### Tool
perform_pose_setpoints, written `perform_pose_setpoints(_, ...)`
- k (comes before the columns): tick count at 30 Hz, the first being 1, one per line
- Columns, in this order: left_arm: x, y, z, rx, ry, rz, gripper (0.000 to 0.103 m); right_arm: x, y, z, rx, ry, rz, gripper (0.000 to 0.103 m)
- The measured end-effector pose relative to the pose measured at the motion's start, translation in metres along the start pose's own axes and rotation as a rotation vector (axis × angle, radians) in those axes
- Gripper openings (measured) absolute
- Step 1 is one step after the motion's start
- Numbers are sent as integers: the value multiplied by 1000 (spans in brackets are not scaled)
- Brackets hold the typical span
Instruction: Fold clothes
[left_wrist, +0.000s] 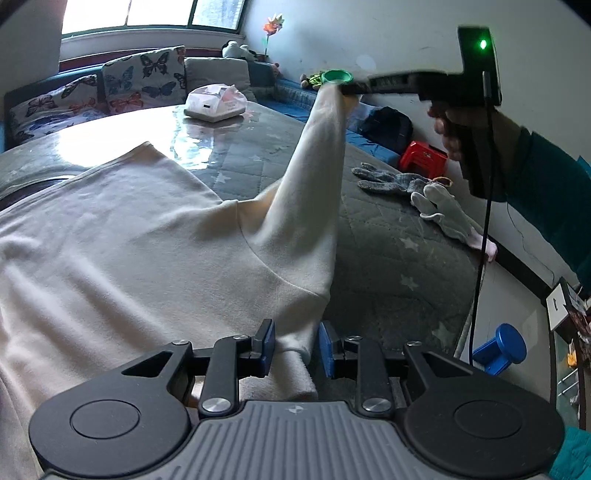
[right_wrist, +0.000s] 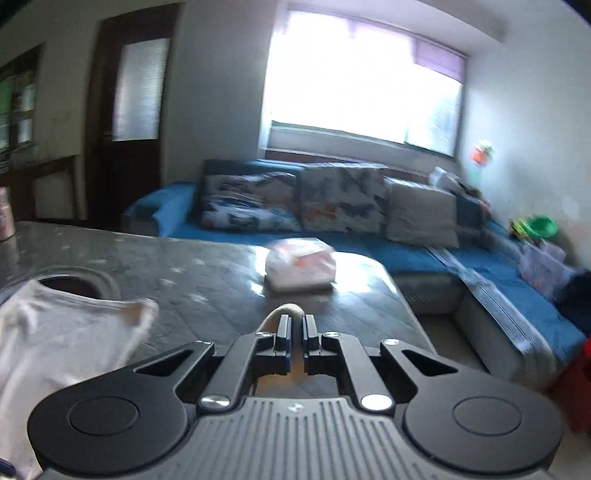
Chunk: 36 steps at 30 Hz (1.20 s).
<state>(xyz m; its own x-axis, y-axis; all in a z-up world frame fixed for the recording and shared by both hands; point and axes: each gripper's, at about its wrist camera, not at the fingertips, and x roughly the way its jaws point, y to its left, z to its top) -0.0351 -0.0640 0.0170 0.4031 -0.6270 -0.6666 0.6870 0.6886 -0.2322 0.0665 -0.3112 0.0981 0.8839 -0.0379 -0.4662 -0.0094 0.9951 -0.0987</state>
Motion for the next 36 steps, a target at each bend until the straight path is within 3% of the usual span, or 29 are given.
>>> perform_pose_setpoints(5,1,-2,0,29,10,-17,31,6,-28,-36,83,155,-118,8)
perform_pose_setpoints(9,0,-7,4,59,15,-17,32,3,-33,-45,155,179,-62,11)
perform_pose_setpoints(11,-2,-9,8,65,1,-19,32,6,-30,-46,161,184,-38,25)
perform_pose_setpoints(13,-3,-11,13,62,-21,-16,32,12,-25,-46,163,190,-22,32)
perform_pose_setpoints(19,11,-20,24,95,-34,2,32,24,-24,-51,168,239,-8,32)
perform_pose_setpoints(27,26,-24,26,113,-25,4,30,52,-11,-40,51,286,54,29)
perform_pose_setpoints(30,29,-23,25,118,-10,-9,30,61,-9,-41,47,310,70,11)
perform_pose_setpoints(31,30,-23,24,120,-5,-14,30,62,-8,-40,35,300,61,6)
perform_pose_setpoints(36,32,-22,22,132,10,-40,30,63,5,-21,-35,203,34,4)
